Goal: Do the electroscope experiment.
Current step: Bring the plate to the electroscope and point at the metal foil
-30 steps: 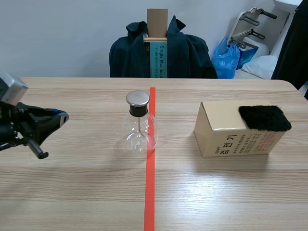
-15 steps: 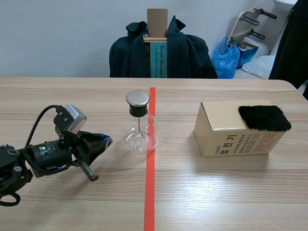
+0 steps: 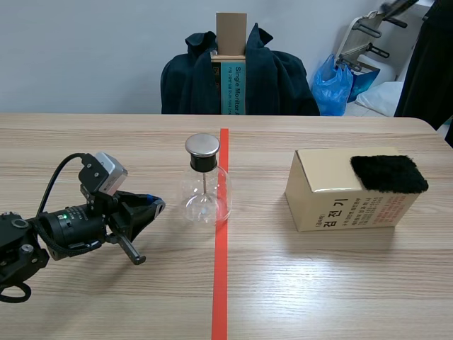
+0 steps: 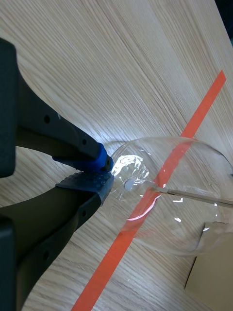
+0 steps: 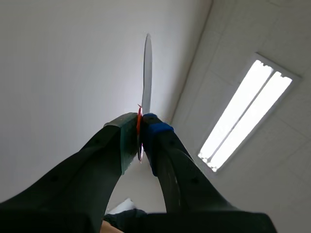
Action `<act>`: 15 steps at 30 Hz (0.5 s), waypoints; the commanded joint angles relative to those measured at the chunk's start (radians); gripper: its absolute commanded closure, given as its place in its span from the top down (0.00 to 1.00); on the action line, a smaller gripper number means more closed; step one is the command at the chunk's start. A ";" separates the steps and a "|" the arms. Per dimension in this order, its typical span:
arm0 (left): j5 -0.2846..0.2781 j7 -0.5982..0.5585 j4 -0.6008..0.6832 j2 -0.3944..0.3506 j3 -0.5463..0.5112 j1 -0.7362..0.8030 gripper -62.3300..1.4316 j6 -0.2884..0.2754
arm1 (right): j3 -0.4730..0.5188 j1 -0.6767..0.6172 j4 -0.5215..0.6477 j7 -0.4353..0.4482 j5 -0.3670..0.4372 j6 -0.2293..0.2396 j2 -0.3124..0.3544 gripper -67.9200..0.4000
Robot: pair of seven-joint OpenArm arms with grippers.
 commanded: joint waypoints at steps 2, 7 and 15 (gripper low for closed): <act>-0.011 -0.018 0.029 0.003 -0.012 -0.008 0.07 -0.002 | -0.058 0.028 -0.087 -0.013 -0.063 0.002 -0.055 0.02; -0.011 -0.017 0.029 0.003 -0.012 -0.008 0.07 -0.002 | -0.176 0.030 -0.277 -0.029 -0.182 0.004 -0.135 0.02; -0.011 -0.017 0.029 0.003 -0.012 -0.008 0.07 -0.002 | -0.272 0.027 -0.504 -0.032 -0.237 0.003 -0.172 0.02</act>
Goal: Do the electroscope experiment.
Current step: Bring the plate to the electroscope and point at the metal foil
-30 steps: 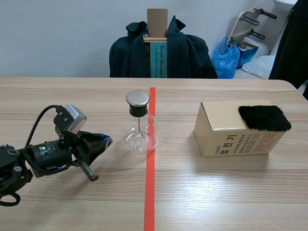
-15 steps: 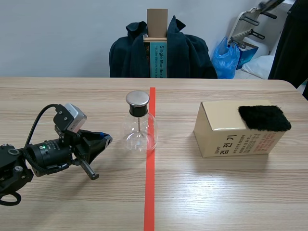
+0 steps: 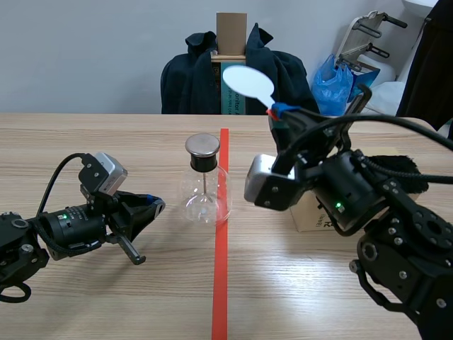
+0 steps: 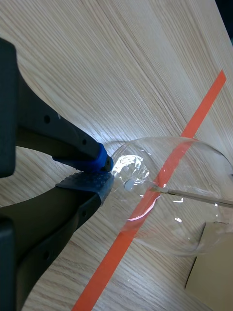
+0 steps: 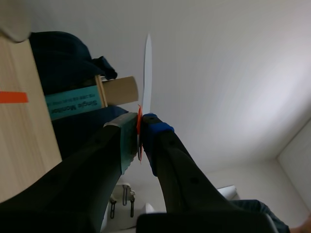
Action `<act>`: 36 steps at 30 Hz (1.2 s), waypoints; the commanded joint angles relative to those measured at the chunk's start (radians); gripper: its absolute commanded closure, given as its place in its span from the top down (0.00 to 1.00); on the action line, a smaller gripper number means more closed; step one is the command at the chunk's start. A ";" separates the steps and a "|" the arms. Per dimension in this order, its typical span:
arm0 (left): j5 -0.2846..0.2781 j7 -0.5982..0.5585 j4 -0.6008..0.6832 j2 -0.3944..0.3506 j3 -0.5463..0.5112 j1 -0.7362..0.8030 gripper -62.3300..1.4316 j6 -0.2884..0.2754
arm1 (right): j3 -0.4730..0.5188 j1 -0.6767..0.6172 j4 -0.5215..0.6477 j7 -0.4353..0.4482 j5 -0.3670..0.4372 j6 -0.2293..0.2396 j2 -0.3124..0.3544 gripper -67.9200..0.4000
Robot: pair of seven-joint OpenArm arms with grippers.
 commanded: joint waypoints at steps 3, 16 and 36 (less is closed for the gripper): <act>-0.011 -0.017 0.029 0.003 -0.012 -0.008 0.07 -0.002 | 0.008 0.009 -0.010 -0.005 -0.014 -0.015 0.016 0.02; -0.011 -0.018 0.029 0.003 -0.012 -0.008 0.07 -0.002 | 0.009 0.009 -0.061 -0.051 -0.013 0.018 0.016 0.02; -0.011 -0.018 0.029 0.003 -0.012 -0.008 0.07 -0.002 | 0.009 0.010 -0.066 0.173 -0.048 0.071 0.016 0.02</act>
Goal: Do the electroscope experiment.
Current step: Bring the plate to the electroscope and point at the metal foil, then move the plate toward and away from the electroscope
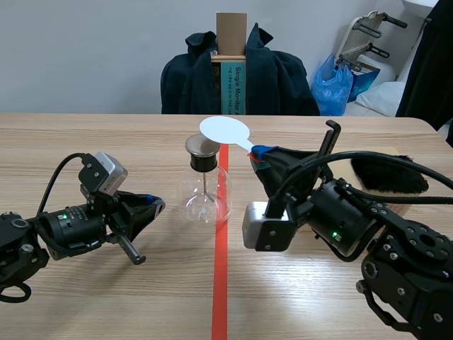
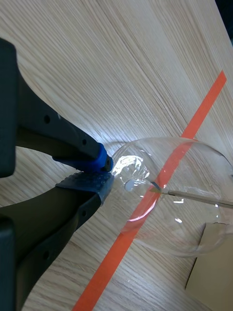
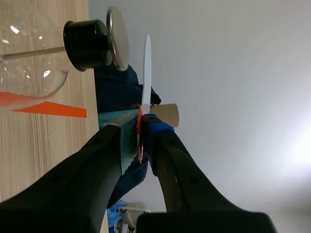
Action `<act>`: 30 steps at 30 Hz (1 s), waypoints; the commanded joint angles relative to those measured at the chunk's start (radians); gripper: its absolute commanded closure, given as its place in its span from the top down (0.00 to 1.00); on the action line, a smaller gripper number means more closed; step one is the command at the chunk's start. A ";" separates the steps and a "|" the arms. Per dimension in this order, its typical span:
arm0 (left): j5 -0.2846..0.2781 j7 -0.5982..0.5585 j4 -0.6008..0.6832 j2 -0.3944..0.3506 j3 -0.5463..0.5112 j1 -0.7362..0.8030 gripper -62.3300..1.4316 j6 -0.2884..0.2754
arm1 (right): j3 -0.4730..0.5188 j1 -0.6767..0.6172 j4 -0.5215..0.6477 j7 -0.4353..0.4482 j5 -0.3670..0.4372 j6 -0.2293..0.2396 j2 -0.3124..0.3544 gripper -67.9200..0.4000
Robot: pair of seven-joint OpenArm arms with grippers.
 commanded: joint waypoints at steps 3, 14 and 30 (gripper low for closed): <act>-0.011 -0.018 0.029 0.003 -0.011 -0.008 0.07 -0.002 | 0.011 0.012 0.005 0.037 0.007 -0.011 0.010 0.02; -0.011 -0.018 0.029 0.008 -0.011 -0.008 0.07 -0.002 | 0.011 0.012 0.005 0.095 -0.006 -0.011 0.009 0.02; -0.011 -0.018 0.029 0.008 -0.011 -0.008 0.07 -0.002 | 0.011 0.014 0.005 -0.184 -0.020 -0.011 -0.015 0.02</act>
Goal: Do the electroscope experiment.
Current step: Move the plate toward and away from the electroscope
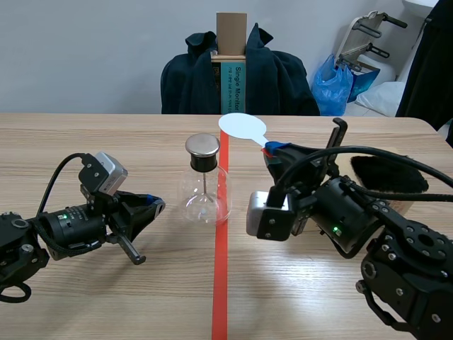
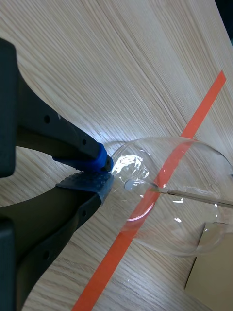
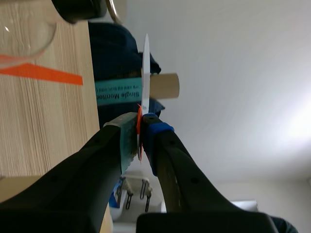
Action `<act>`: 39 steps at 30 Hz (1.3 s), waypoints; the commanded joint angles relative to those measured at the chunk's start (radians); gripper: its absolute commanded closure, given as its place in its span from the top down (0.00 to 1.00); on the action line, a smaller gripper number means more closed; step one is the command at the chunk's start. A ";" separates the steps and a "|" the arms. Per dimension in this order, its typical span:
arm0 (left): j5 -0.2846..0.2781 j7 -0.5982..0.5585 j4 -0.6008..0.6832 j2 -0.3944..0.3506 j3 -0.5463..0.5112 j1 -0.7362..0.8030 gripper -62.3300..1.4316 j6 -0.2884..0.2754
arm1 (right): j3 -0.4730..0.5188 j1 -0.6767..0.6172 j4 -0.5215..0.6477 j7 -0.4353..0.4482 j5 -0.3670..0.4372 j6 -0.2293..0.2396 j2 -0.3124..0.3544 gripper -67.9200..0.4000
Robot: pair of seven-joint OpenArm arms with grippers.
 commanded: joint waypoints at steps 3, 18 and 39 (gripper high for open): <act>-0.011 -0.018 0.029 0.007 -0.011 -0.008 0.07 -0.002 | 0.007 0.014 0.005 -0.067 0.002 -0.011 -0.012 0.02; -0.011 -0.018 0.029 0.007 -0.011 -0.008 0.07 -0.002 | 0.007 0.014 0.005 -0.089 -0.017 -0.008 -0.011 0.02; -0.011 -0.018 0.029 0.007 -0.011 -0.008 0.07 -0.002 | 0.007 0.014 0.005 0.241 -0.064 -0.008 -0.011 0.02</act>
